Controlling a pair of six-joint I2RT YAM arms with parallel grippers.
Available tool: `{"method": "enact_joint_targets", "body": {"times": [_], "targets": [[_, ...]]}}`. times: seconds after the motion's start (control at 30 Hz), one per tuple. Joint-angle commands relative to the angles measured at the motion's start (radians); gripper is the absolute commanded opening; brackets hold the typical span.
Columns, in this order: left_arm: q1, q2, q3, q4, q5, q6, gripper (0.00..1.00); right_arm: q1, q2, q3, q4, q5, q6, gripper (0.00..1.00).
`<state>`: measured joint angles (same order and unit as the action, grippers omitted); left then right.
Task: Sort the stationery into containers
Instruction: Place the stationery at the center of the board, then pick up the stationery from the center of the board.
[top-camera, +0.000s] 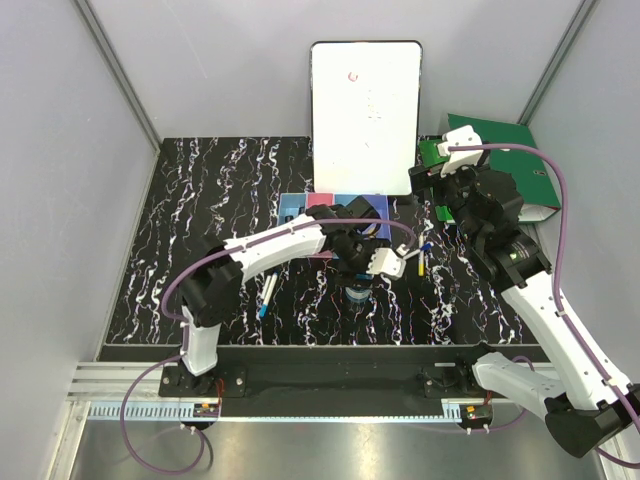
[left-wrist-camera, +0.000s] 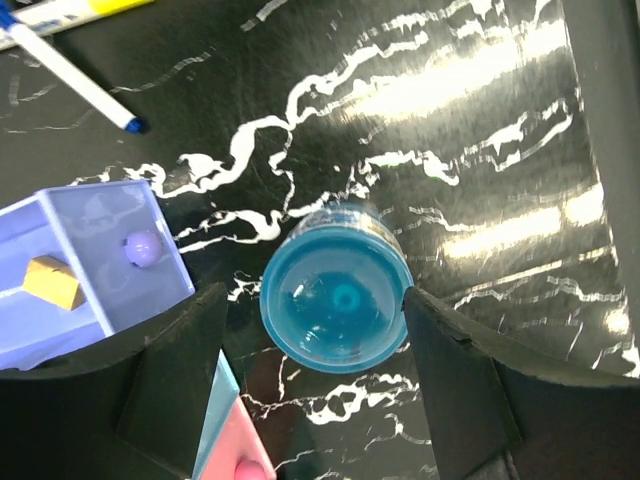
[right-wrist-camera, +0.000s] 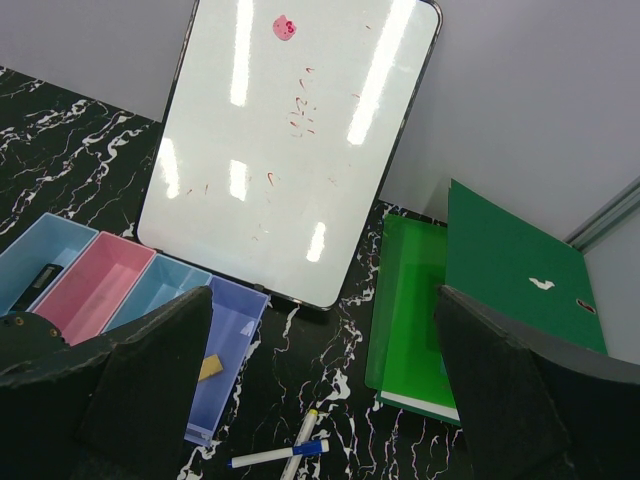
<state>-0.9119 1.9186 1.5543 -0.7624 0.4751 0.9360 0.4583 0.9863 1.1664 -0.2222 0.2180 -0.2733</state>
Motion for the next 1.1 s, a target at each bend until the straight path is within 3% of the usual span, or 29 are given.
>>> {"method": "enact_joint_targets", "body": {"times": [0.0, 0.97, 1.07], "targets": [[-0.012, 0.046, 0.075, -0.147, -0.029, 0.130, 0.76, 0.002, -0.024, 0.024, 0.041, -0.002, -0.009, 1.00], [-0.088, 0.160, 0.089, -0.195, -0.228, 0.248, 0.74, -0.024, -0.055, 0.029, 0.041, 0.012, -0.015, 1.00], [-0.090, 0.161, 0.087, -0.195, -0.237, 0.248, 0.64, -0.026, -0.055, 0.027, 0.041, 0.012, -0.015, 1.00]]}}
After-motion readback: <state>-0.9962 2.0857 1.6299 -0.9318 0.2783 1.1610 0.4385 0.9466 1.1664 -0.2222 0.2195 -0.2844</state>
